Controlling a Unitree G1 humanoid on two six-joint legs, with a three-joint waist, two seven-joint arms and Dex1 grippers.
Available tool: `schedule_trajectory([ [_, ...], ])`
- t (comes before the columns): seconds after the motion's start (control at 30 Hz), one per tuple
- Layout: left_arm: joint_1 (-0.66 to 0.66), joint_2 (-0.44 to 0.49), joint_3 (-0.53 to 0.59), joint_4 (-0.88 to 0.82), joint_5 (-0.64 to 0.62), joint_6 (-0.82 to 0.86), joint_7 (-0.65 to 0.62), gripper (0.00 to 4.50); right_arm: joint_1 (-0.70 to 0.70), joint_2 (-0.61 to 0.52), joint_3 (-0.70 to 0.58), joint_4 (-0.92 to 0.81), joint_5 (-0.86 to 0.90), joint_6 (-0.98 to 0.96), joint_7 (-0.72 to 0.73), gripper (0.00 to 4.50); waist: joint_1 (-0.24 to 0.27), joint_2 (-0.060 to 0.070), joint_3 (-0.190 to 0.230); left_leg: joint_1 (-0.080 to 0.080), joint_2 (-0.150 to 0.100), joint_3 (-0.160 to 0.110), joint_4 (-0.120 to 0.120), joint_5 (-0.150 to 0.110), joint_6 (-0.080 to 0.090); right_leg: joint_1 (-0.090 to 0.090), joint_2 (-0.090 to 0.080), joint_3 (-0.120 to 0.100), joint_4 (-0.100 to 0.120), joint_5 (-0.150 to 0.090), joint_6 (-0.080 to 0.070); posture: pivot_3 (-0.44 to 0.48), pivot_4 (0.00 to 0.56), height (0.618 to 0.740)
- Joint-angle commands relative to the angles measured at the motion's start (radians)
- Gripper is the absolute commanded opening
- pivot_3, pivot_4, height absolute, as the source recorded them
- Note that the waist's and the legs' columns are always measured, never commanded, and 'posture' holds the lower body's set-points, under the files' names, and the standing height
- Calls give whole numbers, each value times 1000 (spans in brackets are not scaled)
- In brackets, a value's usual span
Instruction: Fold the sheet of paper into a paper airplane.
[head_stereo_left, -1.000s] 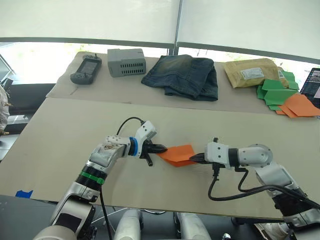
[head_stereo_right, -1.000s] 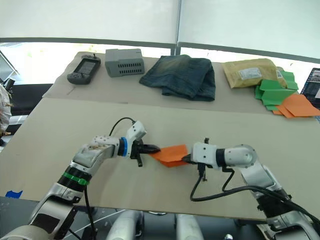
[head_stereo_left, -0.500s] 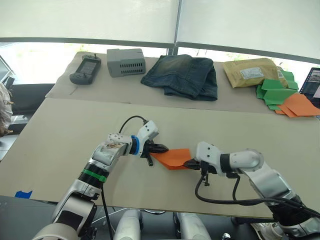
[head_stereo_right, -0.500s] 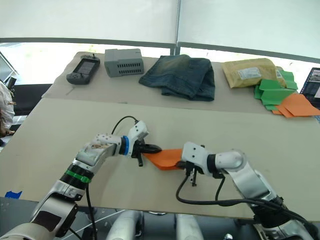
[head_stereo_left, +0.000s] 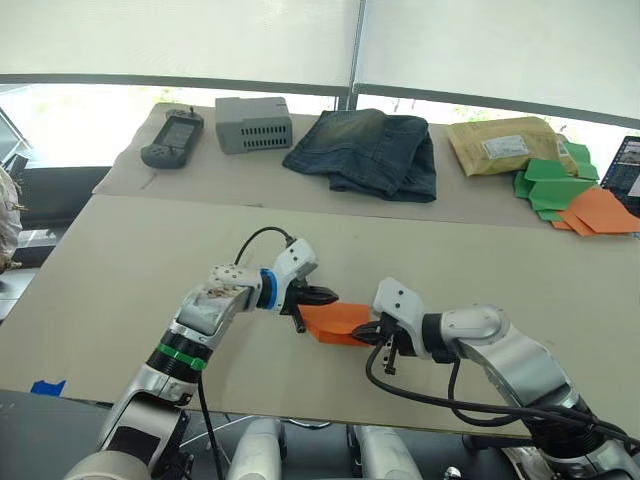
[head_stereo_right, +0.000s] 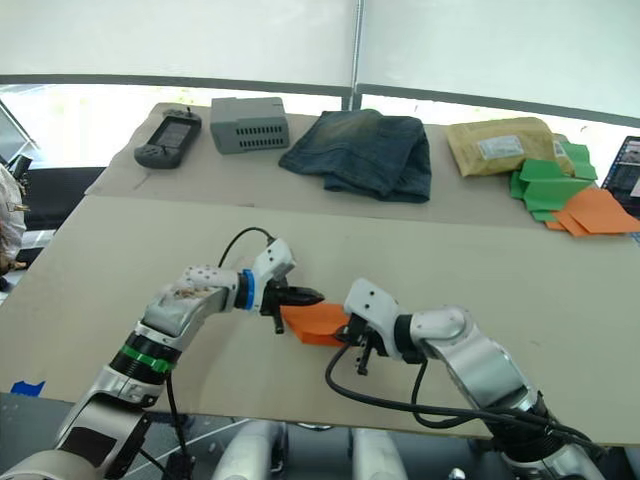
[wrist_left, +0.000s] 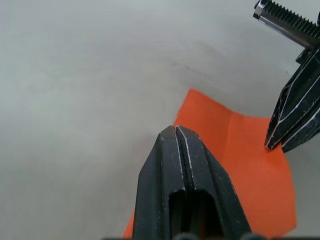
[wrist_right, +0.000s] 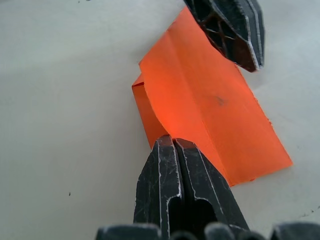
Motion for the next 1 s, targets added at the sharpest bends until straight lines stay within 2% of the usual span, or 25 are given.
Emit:
schedule_trajectory([
  [0.03,11,11,-4,-33,9,-4,4,0,-10,-13,4,-16,4,-9,-14,8,0,0,0,0,0,0,0,0,0,0,0,0,0,0,0,0,150,718],
  [0.5,63,23,-39,-33,57,-27,21,0,-7,2,-9,-12,14,-56,-56,8,-1,0,0,0,0,0,0,0,0,0,0,-1,0,0,0,0,150,718],
  [0.73,85,29,-55,-12,80,-77,29,0,24,-67,-46,-20,29,-237,20,2197,1,0,0,1,1,0,0,0,0,1,0,-1,-1,-1,0,0,150,718],
  [1.0,107,40,-51,-20,79,-98,30,0,107,-90,-91,133,-28,-584,46,2197,-2,1,-2,3,1,0,-1,0,0,2,0,-1,0,-1,-1,0,150,718],
])
